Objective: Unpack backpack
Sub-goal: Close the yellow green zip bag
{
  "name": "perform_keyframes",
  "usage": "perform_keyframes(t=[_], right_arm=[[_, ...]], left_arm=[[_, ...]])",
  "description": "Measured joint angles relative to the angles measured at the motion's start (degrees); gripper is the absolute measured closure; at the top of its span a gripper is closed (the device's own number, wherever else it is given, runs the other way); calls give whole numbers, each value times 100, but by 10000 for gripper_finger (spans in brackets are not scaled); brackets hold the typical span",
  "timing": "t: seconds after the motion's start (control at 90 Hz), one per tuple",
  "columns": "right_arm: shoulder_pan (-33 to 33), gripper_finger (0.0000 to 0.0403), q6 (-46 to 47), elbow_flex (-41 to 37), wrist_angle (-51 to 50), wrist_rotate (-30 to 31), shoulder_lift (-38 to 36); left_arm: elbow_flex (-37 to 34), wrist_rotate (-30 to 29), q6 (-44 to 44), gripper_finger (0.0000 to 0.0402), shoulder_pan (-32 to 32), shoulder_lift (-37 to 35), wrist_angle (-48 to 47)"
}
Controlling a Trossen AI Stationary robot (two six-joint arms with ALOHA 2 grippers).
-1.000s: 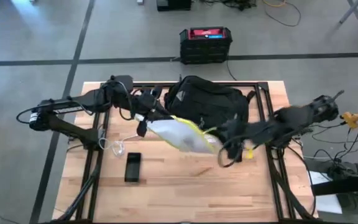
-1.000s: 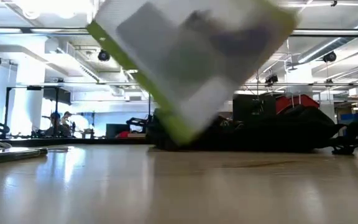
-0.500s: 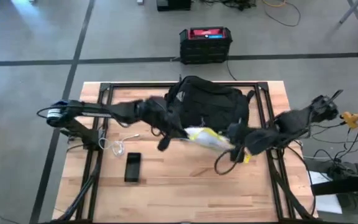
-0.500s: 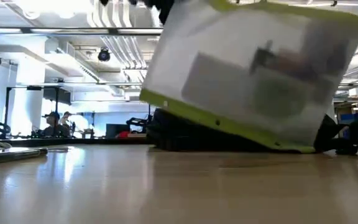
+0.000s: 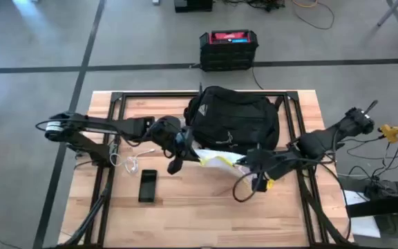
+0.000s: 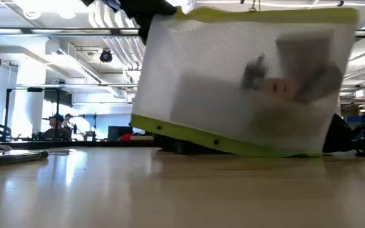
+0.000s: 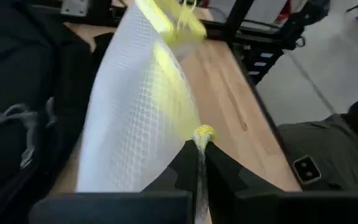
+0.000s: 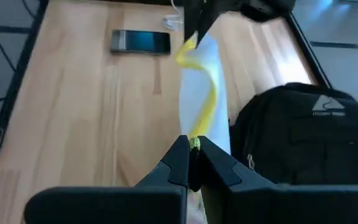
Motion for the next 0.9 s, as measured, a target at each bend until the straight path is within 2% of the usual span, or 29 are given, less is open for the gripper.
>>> perform_keyframes(t=[0.133, 0.3, 0.511, 0.656, 0.789, 0.9], right_arm=[[-16, 403, 432, 50, -631, 599, -355], [240, 403, 1545, -435, -1158, 593, -673], [1191, 403, 3496, -954, -2078, 576, -896], [1869, 403, 4691, -1004, -2698, 868, -925], [2198, 392, 4723, -1012, -2576, 1326, -910], [2036, 347, 4038, -1012, -2192, 1527, -816]], left_arm=[[-168, -634, 45, 401, 18, -452, -388], [-911, -823, -368, 401, 10, -839, -440], [-2333, -870, -1280, 401, -157, -1341, 443], [-3140, -1062, -1712, 401, -360, -1740, 1458], [-3537, -1228, -1764, 401, -523, -2003, 2331], [-3517, -1243, -1629, 401, -590, -2126, 2804]])
